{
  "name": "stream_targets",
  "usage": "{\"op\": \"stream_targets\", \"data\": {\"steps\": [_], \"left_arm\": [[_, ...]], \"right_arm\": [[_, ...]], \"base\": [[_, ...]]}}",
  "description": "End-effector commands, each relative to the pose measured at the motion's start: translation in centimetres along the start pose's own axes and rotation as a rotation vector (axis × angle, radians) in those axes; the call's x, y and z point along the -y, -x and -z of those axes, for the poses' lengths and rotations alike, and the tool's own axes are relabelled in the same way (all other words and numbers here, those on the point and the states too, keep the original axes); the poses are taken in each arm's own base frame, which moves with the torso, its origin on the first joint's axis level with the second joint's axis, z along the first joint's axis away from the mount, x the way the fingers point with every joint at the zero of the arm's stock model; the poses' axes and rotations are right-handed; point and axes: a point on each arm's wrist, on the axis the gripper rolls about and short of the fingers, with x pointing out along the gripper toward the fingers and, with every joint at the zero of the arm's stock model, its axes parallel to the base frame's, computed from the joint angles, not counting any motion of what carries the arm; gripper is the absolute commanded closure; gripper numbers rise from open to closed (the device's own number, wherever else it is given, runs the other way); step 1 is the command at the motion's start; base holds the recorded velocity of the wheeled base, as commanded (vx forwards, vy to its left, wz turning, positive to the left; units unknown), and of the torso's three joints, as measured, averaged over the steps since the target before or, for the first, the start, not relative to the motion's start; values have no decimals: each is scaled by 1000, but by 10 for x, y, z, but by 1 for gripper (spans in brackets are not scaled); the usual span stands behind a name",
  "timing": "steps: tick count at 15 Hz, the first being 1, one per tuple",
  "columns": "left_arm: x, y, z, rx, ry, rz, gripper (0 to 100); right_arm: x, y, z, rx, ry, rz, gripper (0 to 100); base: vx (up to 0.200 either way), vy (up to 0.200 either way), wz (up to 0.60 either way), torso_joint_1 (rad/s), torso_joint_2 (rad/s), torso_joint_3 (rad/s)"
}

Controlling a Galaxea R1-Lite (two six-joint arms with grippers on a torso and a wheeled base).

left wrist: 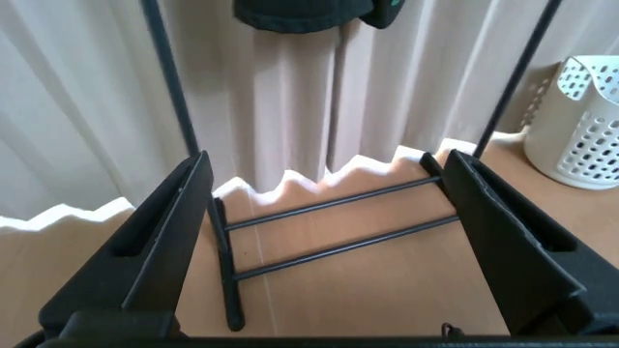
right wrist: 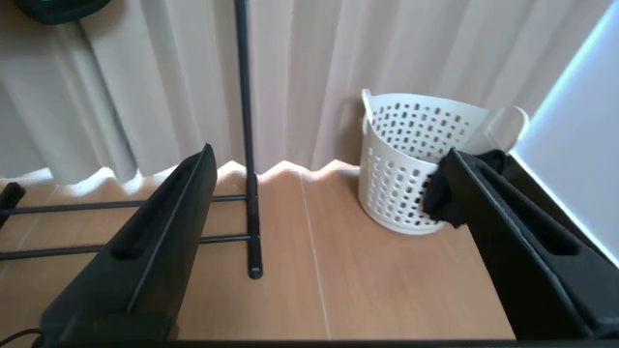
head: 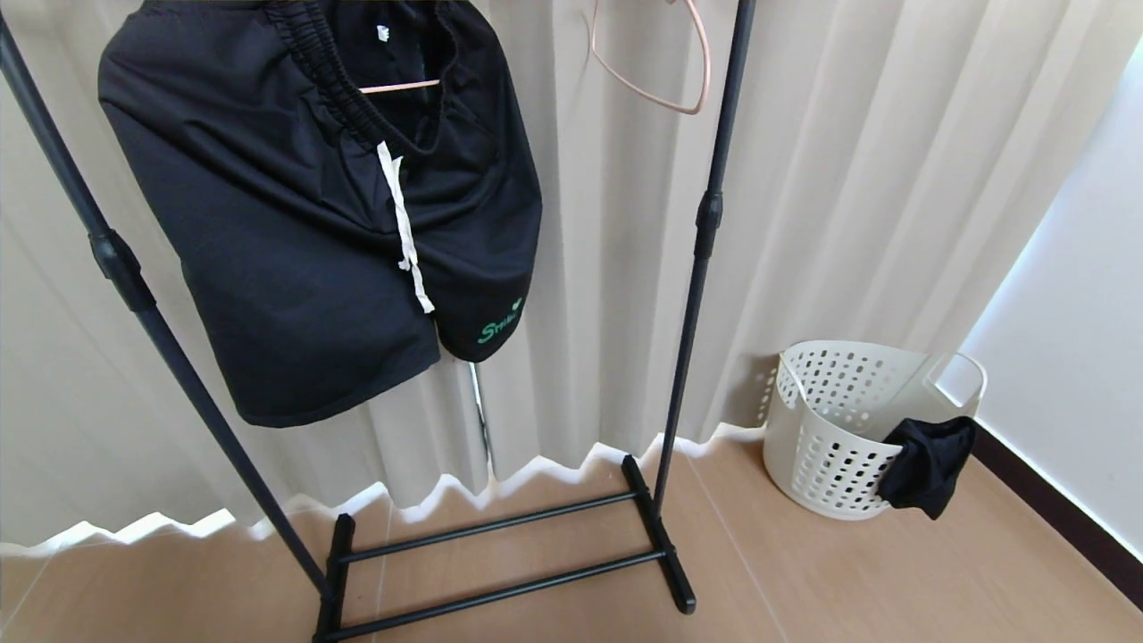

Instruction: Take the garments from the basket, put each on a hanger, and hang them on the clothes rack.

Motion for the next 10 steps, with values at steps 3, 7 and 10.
{"op": "stream_targets", "data": {"steps": [3, 7, 10], "left_arm": [[0, 0, 0, -2, 0, 0, 0], [0, 0, 0, -2, 0, 0, 0], [0, 0, 0, -2, 0, 0, 0]], "right_arm": [[0, 0, 0, -1, 0, -1, 0], [0, 0, 0, -1, 0, -1, 0], [0, 0, 0, -2, 0, -1, 0]], "base": [[0, -200, 0, 4, 1, -1], [0, -200, 0, 0, 2, -2], [0, -200, -200, 1, 4, 5]]}}
